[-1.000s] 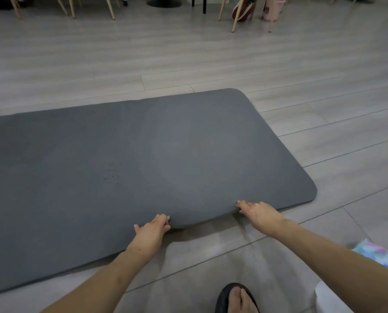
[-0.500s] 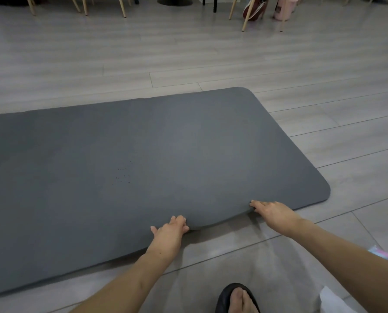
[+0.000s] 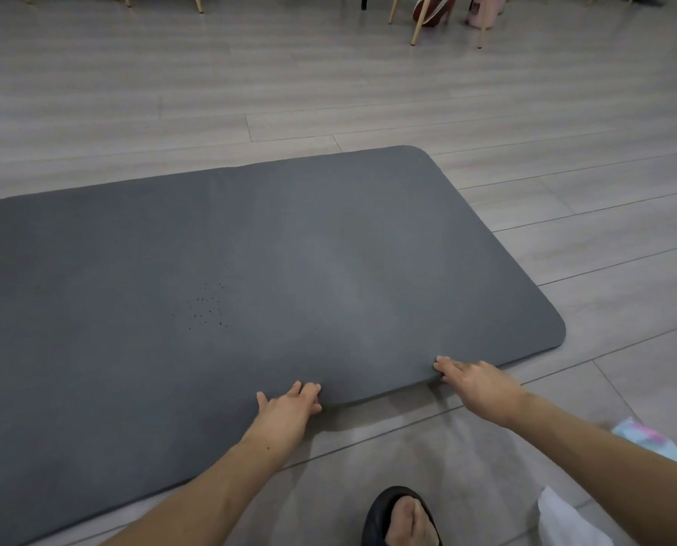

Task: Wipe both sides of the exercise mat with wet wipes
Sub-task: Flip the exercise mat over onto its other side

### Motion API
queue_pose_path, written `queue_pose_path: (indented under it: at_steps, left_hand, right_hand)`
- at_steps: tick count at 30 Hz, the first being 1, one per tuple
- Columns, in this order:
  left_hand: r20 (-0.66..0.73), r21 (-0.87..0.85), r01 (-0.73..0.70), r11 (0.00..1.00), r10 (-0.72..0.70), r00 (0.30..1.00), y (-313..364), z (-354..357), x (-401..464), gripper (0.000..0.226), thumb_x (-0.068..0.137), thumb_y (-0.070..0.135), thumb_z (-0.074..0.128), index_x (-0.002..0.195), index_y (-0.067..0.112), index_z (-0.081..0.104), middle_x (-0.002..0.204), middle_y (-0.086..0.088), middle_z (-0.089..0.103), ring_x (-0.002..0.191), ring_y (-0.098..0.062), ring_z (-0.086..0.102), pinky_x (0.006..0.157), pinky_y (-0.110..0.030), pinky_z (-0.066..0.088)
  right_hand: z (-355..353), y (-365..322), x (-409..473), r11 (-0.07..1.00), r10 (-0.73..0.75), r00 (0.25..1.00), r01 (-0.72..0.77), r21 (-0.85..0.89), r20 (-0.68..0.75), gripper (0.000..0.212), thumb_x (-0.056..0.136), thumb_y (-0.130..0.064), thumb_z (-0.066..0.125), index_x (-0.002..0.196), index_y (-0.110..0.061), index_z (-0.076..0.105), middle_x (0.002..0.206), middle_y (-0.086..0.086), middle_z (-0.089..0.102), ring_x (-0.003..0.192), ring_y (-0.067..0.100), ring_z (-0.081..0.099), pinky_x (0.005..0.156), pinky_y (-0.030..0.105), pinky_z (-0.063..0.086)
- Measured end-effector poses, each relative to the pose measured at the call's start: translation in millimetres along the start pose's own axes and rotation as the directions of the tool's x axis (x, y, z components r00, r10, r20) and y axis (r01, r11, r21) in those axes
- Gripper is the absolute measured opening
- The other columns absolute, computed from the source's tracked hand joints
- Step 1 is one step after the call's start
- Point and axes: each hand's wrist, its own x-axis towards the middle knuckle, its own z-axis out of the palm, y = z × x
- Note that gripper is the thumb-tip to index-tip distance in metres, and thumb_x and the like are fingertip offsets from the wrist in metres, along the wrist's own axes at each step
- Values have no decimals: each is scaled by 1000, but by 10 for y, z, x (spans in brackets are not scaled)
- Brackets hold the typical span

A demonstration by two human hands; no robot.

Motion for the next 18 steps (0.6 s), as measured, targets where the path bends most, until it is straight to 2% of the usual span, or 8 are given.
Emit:
queue_pose_path:
  at_steps: [1,3,5,6,9,12,15,18]
  left_hand:
    - [14,43,-8,999,8,1000,5,-4,-17,49,101,1,37,143,26,35,157,-1,39,135,-26,53,115,-72,13]
    - [41,124,-32,992,27,999,52,8,-70,38,107,12,36,145,21,36,158,-8,36,132,-29,55,116,-70,12]
    - [67,203,-61,977,48,997,107,54,-146,31,111,26,32,140,18,39,156,-13,37,125,-34,59,116,-70,12]
    - [80,244,-79,966,61,995,142,66,-185,31,111,30,31,139,17,39,156,-16,37,124,-35,59,117,-70,12]
    - [91,293,-114,949,91,992,195,103,-250,28,112,33,29,132,17,41,152,-20,41,124,-34,58,118,-69,11]
    - [85,305,-120,945,98,992,210,76,-275,26,112,33,31,129,17,41,151,-23,42,131,-32,54,118,-70,10]
    - [73,287,-133,949,117,990,227,83,-325,27,111,32,32,132,17,42,150,-22,45,142,-27,43,117,-72,7]
    - [33,255,-153,955,149,988,240,126,-353,37,111,34,31,143,16,38,153,-13,45,153,-21,24,117,-72,2]
  right_hand:
    - [45,47,-33,1000,-29,999,28,-11,-26,46,95,-4,61,141,-9,58,147,9,60,110,30,71,85,39,57]
    - [96,131,-103,996,-78,995,75,-42,-55,47,84,-3,71,130,-11,65,134,8,68,95,27,76,70,34,62]
    - [42,113,-250,990,-127,990,122,-72,-59,29,88,-12,61,116,-12,71,118,5,76,77,22,76,55,30,59]
    - [32,71,-333,986,-152,985,145,-89,-86,29,91,-18,51,108,-13,74,110,2,77,71,19,75,52,27,56]
    - [93,-2,-433,981,-185,977,177,-82,-109,39,92,-27,41,104,-16,77,104,-1,79,75,13,76,57,24,57]
    - [150,21,-377,986,-148,988,145,-85,-39,31,88,-24,54,106,-16,77,107,1,79,83,12,77,65,23,58]
    - [197,19,-345,987,-154,986,150,-64,-60,26,82,-20,71,106,-13,78,108,5,79,87,15,77,68,25,59]
    - [168,-2,-359,986,-151,987,147,-84,-46,29,88,-30,61,105,-15,79,110,5,78,90,15,77,72,24,59]
